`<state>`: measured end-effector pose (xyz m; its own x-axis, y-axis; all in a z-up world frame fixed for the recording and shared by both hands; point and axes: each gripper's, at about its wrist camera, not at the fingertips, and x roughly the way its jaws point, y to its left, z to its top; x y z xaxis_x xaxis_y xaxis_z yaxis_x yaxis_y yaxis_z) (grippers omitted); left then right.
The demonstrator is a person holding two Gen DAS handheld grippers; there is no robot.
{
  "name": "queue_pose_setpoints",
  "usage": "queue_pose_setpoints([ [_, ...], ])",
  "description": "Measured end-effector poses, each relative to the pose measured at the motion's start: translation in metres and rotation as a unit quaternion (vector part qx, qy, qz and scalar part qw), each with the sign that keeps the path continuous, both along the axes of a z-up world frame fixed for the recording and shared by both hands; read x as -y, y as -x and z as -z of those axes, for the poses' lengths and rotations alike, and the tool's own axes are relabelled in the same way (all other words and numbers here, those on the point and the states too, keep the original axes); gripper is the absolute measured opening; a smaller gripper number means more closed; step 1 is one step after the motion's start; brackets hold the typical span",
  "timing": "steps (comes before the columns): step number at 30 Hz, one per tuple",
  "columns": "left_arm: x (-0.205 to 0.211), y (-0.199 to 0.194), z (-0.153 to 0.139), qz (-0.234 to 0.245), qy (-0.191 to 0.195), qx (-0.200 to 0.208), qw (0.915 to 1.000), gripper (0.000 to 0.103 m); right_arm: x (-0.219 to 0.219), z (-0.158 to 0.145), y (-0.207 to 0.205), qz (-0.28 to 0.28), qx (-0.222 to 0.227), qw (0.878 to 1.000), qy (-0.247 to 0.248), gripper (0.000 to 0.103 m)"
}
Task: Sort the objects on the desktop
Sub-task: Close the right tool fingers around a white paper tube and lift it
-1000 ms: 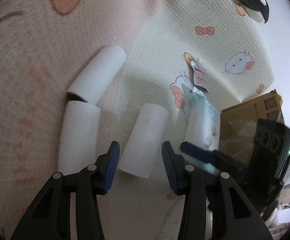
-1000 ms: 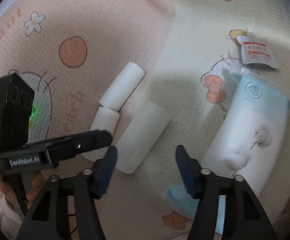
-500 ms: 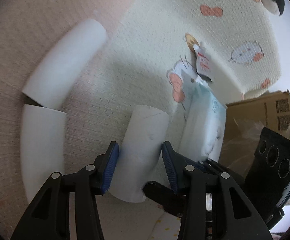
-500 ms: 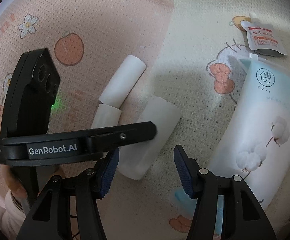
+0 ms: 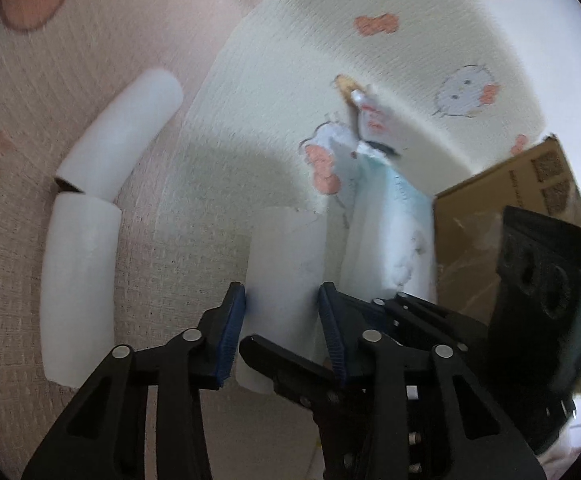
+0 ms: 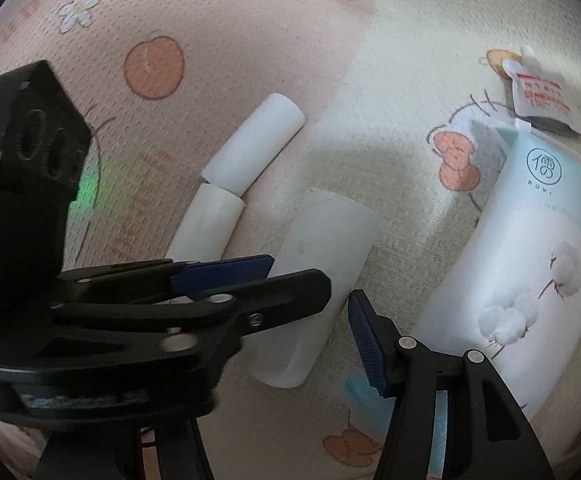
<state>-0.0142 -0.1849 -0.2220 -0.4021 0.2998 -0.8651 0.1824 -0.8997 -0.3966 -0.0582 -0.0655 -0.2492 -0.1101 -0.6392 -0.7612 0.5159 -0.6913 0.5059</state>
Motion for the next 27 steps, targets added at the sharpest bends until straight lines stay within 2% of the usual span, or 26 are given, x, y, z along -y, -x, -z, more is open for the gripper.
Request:
queue_pose_setpoints([
  [1,-0.002,-0.002,-0.006,0.003,0.007,-0.010,0.9999,0.037,-0.004,-0.001,0.001,0.004,0.006,1.000,0.010,0.054],
  [2,-0.003,-0.005,-0.014,0.005,0.017,-0.023,0.9996,0.028,-0.006,-0.002,0.000,0.005,0.009,1.000,0.015,0.054],
  [3,-0.006,-0.008,-0.022,0.012,0.031,-0.038,0.9987,0.012,-0.008,-0.004,0.000,0.009,0.010,1.000,0.020,0.054],
  [4,-0.010,-0.009,-0.027,0.021,0.040,-0.046,0.9979,0.009,-0.010,-0.005,-0.003,0.009,0.008,1.000,0.023,0.054],
  [6,-0.021,-0.007,-0.033,0.043,0.057,-0.053,0.9960,0.009,-0.012,-0.015,-0.008,0.002,-0.018,0.999,0.039,0.045],
  [7,-0.026,-0.006,-0.035,0.049,0.066,-0.058,0.9950,0.009,-0.012,-0.022,-0.011,-0.008,-0.039,0.998,0.046,0.035],
  [8,-0.029,-0.006,-0.035,0.055,0.075,-0.059,0.9939,0.009,-0.008,-0.029,-0.018,-0.025,-0.069,0.997,0.034,0.034],
  [10,-0.033,-0.003,-0.033,0.051,0.092,-0.050,0.9932,0.009,-0.002,-0.030,-0.026,-0.036,-0.094,0.995,-0.006,0.034],
  [14,-0.021,-0.003,-0.027,0.026,0.084,-0.029,0.9958,0.009,-0.007,-0.014,-0.020,-0.015,-0.039,0.999,-0.002,0.034],
  [18,-0.011,-0.009,-0.028,0.007,0.104,-0.023,0.9943,0.009,-0.005,-0.014,-0.021,-0.006,-0.036,0.999,0.010,0.034],
  [20,-0.006,-0.009,-0.025,-0.003,0.106,-0.015,0.9942,0.015,-0.002,-0.012,-0.024,-0.010,-0.026,0.999,0.017,0.034],
  [21,-0.001,-0.009,-0.024,-0.010,0.099,-0.009,0.9950,0.031,0.002,-0.009,-0.023,-0.012,-0.020,1.000,0.014,0.034],
  [23,0.010,-0.011,-0.018,-0.022,0.075,0.004,0.9970,0.056,0.016,-0.004,-0.018,-0.013,-0.019,1.000,-0.003,0.034],
  [25,0.015,-0.011,-0.011,-0.024,0.050,0.014,0.9983,0.056,0.018,-0.005,-0.010,-0.015,-0.020,1.000,-0.013,0.034],
  [27,0.020,-0.010,-0.002,-0.024,0.027,0.029,0.9989,0.056,0.022,0.003,-0.005,-0.019,-0.001,1.000,-0.017,0.034],
])
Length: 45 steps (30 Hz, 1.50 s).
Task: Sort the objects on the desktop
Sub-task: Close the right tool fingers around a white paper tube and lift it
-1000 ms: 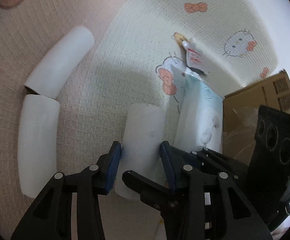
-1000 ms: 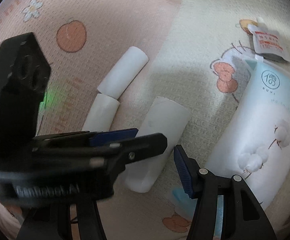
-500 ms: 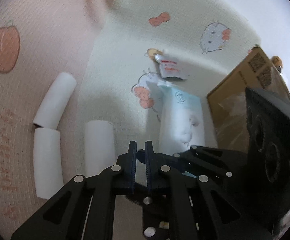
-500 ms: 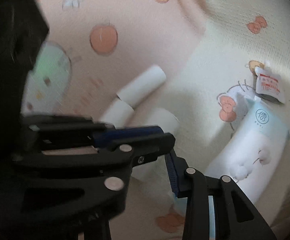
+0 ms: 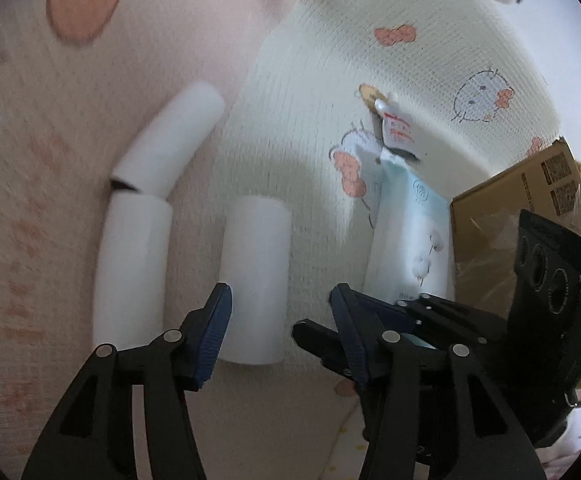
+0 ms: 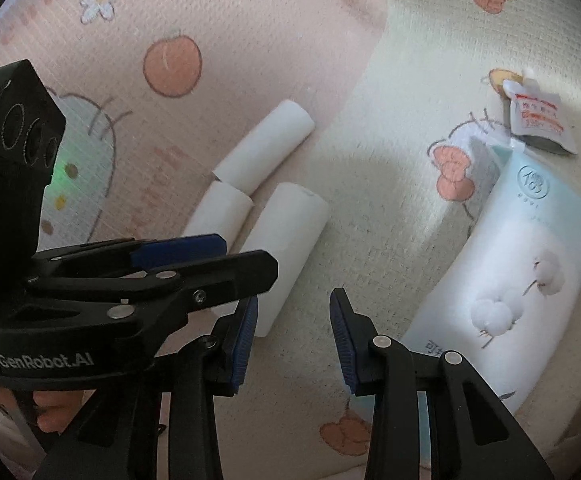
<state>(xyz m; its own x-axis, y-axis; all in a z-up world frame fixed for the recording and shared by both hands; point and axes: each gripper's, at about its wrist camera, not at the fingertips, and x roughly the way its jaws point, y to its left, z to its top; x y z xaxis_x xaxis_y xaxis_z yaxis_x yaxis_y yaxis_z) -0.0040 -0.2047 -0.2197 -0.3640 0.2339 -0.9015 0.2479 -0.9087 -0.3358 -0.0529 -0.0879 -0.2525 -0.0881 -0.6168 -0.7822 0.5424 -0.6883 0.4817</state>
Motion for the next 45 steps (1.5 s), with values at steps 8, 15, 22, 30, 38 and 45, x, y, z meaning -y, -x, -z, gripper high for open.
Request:
queue_pose_setpoints([
  [8,0.013,0.004,0.019,-0.010,-0.013,0.030,0.9994,0.057,0.026,0.018,0.009,0.007,0.046,0.999,0.016,0.045],
  [15,0.025,0.012,0.039,-0.022,-0.049,0.083,0.9952,0.057,0.052,0.023,0.009,-0.009,0.047,0.999,0.008,0.054],
  [22,0.021,0.011,0.035,-0.005,-0.069,0.082,0.9942,0.057,0.063,0.026,0.013,0.003,0.060,0.998,0.011,0.054],
  [30,0.019,0.012,0.040,-0.011,-0.130,0.092,0.9872,0.057,0.085,0.036,0.018,-0.011,0.080,0.997,0.021,0.054],
  [38,0.014,0.025,0.034,0.006,-0.087,0.089,0.9922,0.057,0.113,0.042,0.028,-0.003,0.078,0.996,0.034,0.054],
  [45,0.018,0.043,0.035,0.024,-0.085,0.086,0.9923,0.058,0.137,0.047,0.038,0.006,0.075,0.997,0.032,0.054],
])
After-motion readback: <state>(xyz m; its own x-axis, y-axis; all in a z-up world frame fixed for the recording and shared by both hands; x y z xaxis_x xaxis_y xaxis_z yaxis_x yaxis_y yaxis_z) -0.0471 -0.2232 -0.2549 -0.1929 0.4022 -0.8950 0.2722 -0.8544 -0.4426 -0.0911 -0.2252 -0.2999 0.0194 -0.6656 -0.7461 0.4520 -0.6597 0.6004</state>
